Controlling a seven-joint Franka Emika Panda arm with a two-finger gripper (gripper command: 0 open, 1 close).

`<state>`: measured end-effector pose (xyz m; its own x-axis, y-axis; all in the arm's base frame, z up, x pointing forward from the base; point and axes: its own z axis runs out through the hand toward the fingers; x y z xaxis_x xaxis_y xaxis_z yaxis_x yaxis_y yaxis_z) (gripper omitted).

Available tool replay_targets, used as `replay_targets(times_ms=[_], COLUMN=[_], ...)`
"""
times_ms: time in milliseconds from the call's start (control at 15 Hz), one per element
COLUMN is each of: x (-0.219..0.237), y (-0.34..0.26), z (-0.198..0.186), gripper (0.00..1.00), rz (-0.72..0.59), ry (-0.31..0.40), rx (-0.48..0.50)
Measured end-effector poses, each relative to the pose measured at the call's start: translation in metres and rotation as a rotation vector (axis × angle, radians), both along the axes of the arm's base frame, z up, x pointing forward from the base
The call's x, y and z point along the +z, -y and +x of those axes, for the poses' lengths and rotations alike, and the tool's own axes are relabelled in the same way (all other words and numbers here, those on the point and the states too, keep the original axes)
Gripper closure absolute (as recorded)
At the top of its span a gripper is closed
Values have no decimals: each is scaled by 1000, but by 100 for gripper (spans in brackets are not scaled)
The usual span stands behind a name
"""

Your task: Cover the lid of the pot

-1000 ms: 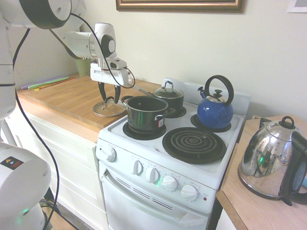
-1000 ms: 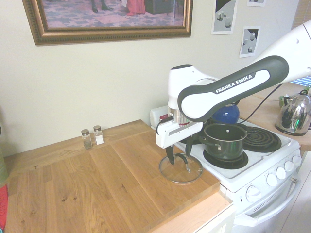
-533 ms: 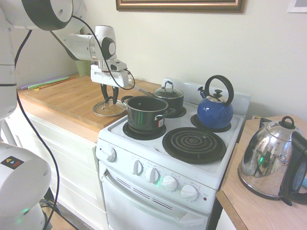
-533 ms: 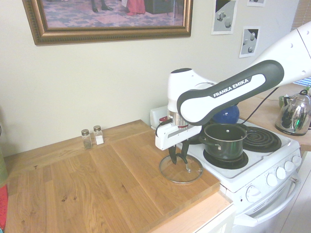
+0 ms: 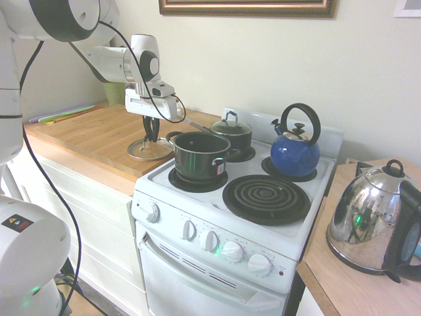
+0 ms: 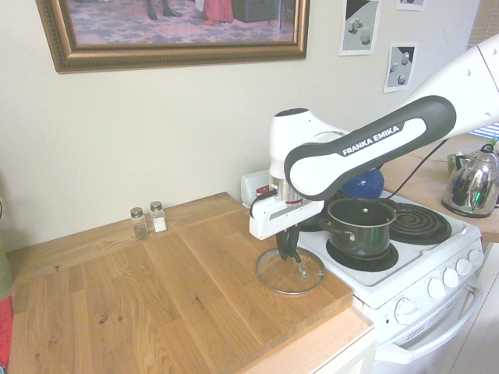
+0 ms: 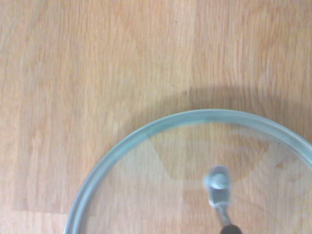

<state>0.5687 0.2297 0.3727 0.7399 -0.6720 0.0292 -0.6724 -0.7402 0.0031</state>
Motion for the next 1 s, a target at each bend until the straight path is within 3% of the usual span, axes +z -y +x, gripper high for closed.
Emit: replay_targets(times_ms=[267,600,1000], x=[27,102,167], y=[-8,-4,53], z=[-7,-24,-15], gripper=[100,100,100], rz=[-3,-4,-6], ry=[33,96,139], rx=[0,-18,-127])
